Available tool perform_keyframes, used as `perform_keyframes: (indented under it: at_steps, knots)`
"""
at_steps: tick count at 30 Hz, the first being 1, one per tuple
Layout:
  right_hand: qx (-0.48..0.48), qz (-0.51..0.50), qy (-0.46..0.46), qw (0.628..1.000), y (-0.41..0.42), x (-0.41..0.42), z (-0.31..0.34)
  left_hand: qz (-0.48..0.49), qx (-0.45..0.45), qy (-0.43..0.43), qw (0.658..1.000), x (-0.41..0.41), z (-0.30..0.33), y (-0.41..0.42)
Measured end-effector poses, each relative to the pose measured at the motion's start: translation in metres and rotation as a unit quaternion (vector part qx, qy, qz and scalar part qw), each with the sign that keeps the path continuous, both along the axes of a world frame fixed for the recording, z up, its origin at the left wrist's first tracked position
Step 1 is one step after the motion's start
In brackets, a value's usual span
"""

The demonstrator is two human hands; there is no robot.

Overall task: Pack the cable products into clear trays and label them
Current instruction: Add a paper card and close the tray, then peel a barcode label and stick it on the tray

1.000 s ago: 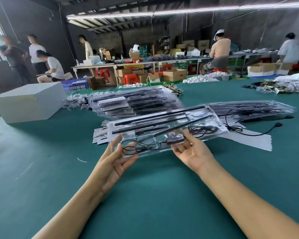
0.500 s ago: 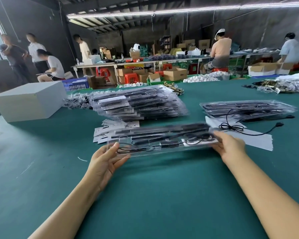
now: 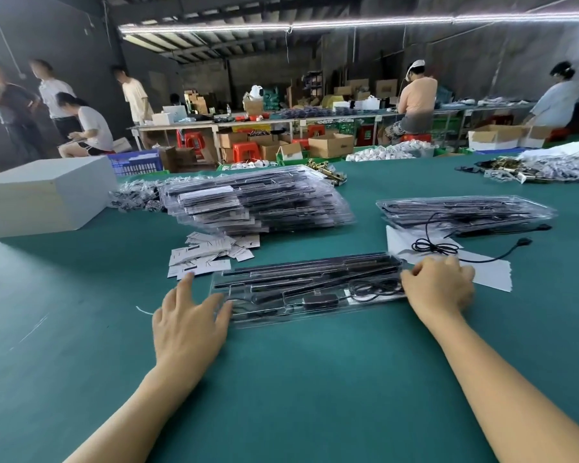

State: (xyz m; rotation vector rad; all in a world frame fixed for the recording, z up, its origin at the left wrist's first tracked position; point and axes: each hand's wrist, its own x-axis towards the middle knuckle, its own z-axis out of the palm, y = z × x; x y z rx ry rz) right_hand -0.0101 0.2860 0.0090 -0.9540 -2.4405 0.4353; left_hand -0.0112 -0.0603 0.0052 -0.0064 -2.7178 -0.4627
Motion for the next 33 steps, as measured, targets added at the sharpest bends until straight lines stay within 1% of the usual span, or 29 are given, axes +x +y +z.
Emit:
perform_keyframes:
  at_steps: [1,3,4,6,7,9,12,17,20,22,24,26,30,31,33]
  knots:
    - [0.022,-0.002,-0.004,1.000,0.001,0.000,0.001,-0.032,-0.010,-0.021,0.999,0.000,0.000,0.000]
    - [0.011,0.017,-0.012,1.000,0.009,0.001,0.002,-0.109,-0.018,-0.091,0.990,-0.003,-0.004,0.000]
    - [-0.003,0.029,-0.042,0.999,0.015,0.003,0.003,-0.133,-0.041,-0.121,0.983,-0.004,-0.007,0.000]
    - [-0.022,0.031,-0.138,0.990,0.027,0.005,0.000,-0.146,-0.076,-0.153,0.975,-0.005,-0.011,-0.001]
    - [-0.028,0.023,-0.178,0.983,0.029,0.006,-0.002,-0.142,-0.078,-0.153,0.975,-0.005,-0.011,-0.001]
    - [-0.017,0.000,-0.210,0.978,0.025,0.005,-0.002,-0.129,-0.076,-0.143,0.978,-0.004,-0.010,0.000]
    - [0.054,-0.016,-0.221,0.974,0.010,0.005,0.007,-0.114,-0.090,-0.115,0.983,-0.003,-0.008,0.005]
    - [0.160,0.002,-0.258,0.953,-0.005,0.012,0.017,-0.078,-0.124,-0.087,0.985,0.001,-0.006,0.009]
    - [0.207,0.039,-0.256,0.943,-0.007,0.017,0.026,-0.073,-0.126,-0.066,0.987,0.004,0.000,0.007]
    - [0.215,0.034,-0.225,0.950,-0.003,0.022,0.024,-0.063,-0.134,-0.049,0.988,0.005,0.004,0.003]
    - [0.214,0.021,-0.174,0.961,0.003,0.030,0.015,-0.039,-0.137,-0.043,0.989,0.006,0.007,0.002]
    - [0.192,0.044,-0.127,0.972,0.011,0.033,0.003,-0.014,-0.138,-0.051,0.989,0.007,0.009,0.003]
    - [0.078,0.110,-0.147,0.980,0.026,0.029,-0.004,0.011,-0.127,-0.061,0.990,0.008,0.008,0.005]
    - [0.071,0.111,-0.148,0.980,0.027,0.028,-0.002,0.011,-0.122,-0.060,0.991,0.007,0.008,0.004]
    - [0.100,0.107,-0.146,0.978,0.026,0.028,0.002,0.002,-0.104,-0.055,0.993,0.006,0.005,0.003]
